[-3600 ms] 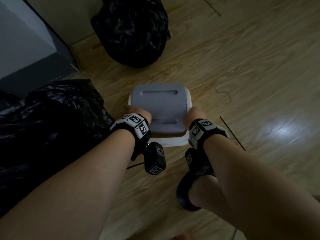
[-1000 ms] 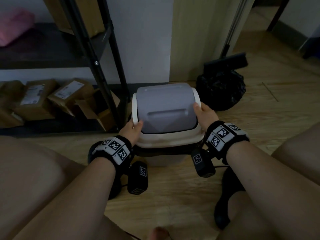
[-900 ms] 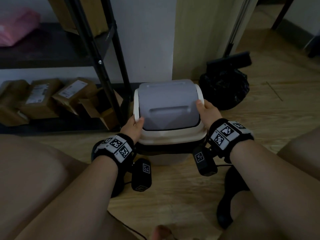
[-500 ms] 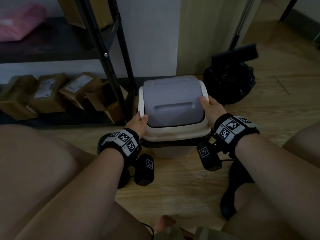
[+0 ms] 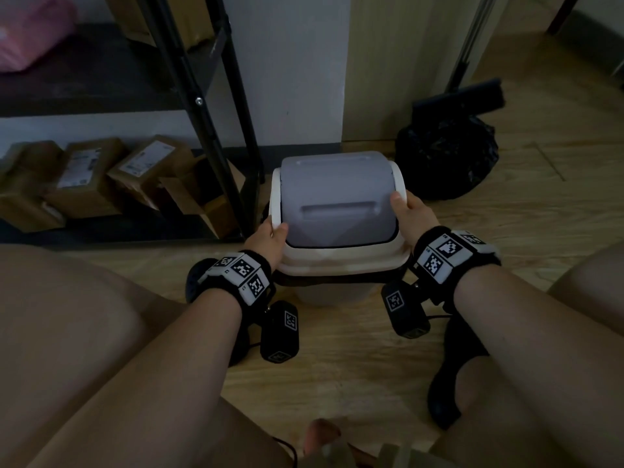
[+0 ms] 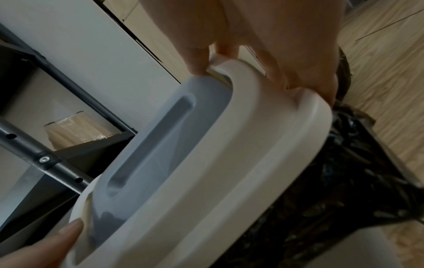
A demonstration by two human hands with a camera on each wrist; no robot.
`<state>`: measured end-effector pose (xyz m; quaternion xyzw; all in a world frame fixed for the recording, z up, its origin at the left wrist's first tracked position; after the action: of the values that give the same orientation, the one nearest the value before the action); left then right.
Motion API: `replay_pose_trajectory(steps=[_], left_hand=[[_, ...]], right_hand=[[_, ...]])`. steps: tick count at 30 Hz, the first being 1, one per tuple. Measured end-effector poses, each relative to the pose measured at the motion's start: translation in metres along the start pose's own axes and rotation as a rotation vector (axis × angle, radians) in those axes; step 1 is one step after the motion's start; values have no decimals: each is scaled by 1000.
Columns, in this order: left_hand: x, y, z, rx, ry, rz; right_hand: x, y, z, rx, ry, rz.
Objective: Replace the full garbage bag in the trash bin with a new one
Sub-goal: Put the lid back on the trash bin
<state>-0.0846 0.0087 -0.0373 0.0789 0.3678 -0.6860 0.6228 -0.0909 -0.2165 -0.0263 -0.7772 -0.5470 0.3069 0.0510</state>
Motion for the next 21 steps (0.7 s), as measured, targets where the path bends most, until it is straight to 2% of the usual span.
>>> replay_pose_trajectory(steps=[14,21], left_hand=[[0,5,-6,-11,-122,2],[0,8,-4,17,-83,31]], right_hand=[[2,-4,3,-7,29,33],[2,-3,2,-23,48,71]])
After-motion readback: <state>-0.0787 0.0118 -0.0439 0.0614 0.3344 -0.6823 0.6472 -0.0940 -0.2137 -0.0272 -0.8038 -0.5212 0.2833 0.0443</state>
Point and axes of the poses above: each hand's wrist, its own y-axis towards the middle knuckle, its own x-axis out of the palm, z = x × y, the point moved 3 cm from there along y, towards the middle knuckle, and after that the axes turned 4 degrees about x, right-handed, at the moved point
